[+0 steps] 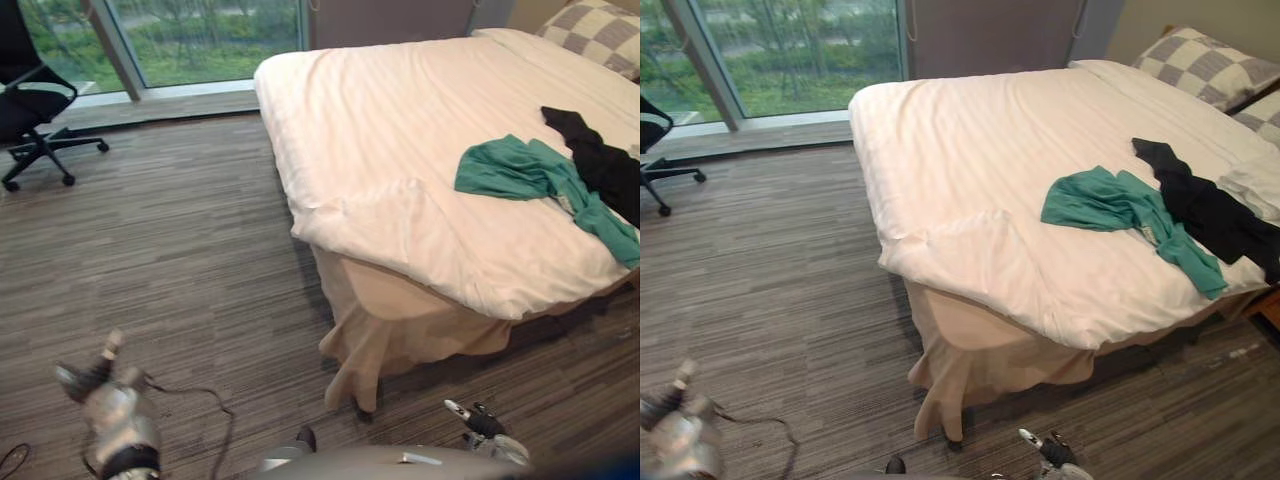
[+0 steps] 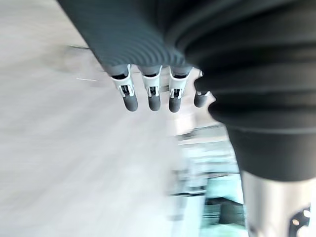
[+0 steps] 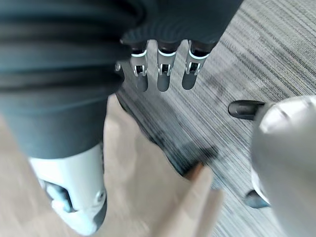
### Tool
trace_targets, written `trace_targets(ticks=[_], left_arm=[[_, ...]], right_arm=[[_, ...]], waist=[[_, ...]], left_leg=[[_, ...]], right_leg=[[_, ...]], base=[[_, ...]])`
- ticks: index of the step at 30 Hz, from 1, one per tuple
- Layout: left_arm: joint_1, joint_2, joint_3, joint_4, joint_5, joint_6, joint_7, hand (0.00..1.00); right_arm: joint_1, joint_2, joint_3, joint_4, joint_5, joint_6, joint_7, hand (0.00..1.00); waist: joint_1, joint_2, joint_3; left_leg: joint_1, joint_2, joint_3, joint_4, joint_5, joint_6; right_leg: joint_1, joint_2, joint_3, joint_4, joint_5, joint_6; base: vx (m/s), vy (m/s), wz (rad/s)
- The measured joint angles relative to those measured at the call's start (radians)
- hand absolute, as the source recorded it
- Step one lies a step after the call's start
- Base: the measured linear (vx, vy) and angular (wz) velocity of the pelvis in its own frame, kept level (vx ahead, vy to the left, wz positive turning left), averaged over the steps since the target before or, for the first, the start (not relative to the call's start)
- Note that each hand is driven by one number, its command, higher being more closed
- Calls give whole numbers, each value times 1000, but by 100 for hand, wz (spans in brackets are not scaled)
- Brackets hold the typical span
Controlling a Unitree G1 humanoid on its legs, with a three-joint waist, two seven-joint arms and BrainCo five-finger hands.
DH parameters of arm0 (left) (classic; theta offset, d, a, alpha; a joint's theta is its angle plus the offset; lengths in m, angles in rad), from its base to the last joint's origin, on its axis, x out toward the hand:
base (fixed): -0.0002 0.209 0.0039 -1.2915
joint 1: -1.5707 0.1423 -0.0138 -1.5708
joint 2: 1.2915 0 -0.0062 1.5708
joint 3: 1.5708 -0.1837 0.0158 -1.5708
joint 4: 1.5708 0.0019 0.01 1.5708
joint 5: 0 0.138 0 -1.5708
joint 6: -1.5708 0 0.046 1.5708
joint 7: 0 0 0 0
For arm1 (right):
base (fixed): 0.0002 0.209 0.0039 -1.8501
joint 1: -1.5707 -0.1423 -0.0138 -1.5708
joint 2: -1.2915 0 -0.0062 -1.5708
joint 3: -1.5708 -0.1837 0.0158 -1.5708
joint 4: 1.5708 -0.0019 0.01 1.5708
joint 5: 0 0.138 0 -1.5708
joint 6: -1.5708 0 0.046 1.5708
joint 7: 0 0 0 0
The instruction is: Tidy the bed and pick cloth on bed and put in laundry
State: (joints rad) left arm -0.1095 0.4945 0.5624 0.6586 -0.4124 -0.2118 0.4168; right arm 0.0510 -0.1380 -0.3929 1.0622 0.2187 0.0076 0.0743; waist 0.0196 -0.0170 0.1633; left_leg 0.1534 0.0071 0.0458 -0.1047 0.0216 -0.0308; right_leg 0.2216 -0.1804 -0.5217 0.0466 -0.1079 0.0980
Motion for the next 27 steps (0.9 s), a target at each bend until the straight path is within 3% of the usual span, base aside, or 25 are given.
trace_targets(ticks=[3, 5, 6, 8, 9, 13, 16, 20, 27], left_arm=[[-111, 100, -81, -89, 10, -43, -104, 0], [-161, 107, -187, -165, -119, -171, -279, 0], [-167, 82, -276, -250, -25, -226, -264, 0], [-184, 29, -395, -326, 179, -229, -185, 0], [-185, -9, -438, -351, 271, -232, -170, 0], [-199, -55, -556, -386, 435, -224, -186, 0], [-218, -60, -696, -386, 620, -196, -175, 0], [-250, -60, -765, -355, 781, -149, -142, 0], [-377, -52, -818, -128, 1017, 90, -53, 0]], right_arm=[[6, -8, -34, -28, 7, 13, -3, 0], [3, -7, -32, -28, 9, 23, -13, 0], [0, -3, -31, -30, 11, 28, -20, 0], [-1, 7, -30, -30, 11, 34, -28, 0], [-5, 17, -29, -30, 12, 38, -32, 0], [4, 57, -28, -30, 12, 42, -57, 0], [21, 61, -25, -28, 12, 50, -83, 0], [12, 60, -9, -28, 13, 56, -85, 0], [16, 60, 10, -24, 17, 103, -93, 0]], waist=[[-1, 21, 2], [-4, 24, -1], [-5, 31, 1], [-11, 48, -2], [-35, 50, -2], [-61, 38, -4], [-61, 36, -6], [-62, 33, -9], [-102, 33, -21]], left_leg=[[-2, 2, 5, 0, -3, 2], [-1, 3, 17, -1, -8, 4], [2, 4, 32, 0, -13, 3], [3, 2, 45, 0, -18, 3], [4, 2, 55, 0, -20, 2], [6, 7, 88, 7, -22, 3], [18, 14, 113, 7, -23, 2], [35, 29, 146, 7, -27, -4], [32, 35, 196, 25, -46, -9]], right_leg=[[4, 5, 7, -14, 3, -5], [0, 6, 20, -14, 1, -4], [-5, 7, 38, -14, 6, -9], [-5, 8, 49, -25, 10, -8], [-7, 10, 59, -34, 13, -4], [-25, 23, 92, -40, 17, -3], [-18, 29, 102, -36, 17, -5], [-19, 38, 141, -26, 25, -18], [-67, 22, 189, 27, 27, -20]], base=[[-56, 2, -5], [-5, 13, -21], [57, 27, -32], [80, 22, -25], [83, 9, -21], [148, -6, -28], [149, -23, -4], [84, -12, -16], [35, -1, -18]])
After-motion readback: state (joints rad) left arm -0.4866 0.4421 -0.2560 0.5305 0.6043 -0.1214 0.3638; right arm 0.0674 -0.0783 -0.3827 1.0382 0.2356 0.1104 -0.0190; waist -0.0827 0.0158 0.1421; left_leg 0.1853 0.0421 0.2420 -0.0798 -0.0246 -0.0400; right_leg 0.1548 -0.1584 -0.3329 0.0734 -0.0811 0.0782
